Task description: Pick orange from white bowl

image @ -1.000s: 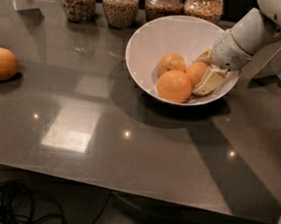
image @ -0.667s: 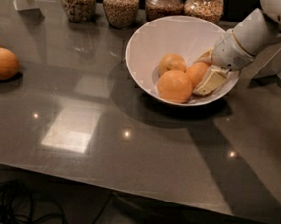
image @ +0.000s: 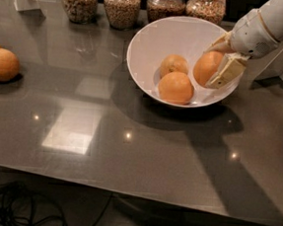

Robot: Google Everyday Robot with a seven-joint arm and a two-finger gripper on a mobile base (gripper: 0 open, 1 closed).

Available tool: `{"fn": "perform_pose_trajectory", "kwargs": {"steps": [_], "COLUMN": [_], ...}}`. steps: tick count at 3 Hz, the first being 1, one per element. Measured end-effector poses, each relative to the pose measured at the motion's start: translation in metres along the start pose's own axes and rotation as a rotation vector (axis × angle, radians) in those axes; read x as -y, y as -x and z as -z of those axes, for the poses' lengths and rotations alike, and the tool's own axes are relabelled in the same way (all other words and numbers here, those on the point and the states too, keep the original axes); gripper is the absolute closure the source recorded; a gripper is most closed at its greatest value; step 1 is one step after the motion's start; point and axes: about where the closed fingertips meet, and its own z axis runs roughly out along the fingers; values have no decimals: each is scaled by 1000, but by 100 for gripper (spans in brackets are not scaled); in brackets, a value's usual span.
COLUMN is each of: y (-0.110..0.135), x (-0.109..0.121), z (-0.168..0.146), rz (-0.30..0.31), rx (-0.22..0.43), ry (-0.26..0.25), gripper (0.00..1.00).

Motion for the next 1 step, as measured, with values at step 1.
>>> {"fn": "perform_pose_trajectory", "kwargs": {"steps": [1], "y": [16], "x": [-9], "z": [32], "rz": [9], "rx": [79], "ry": [-8], "gripper": [100]}}
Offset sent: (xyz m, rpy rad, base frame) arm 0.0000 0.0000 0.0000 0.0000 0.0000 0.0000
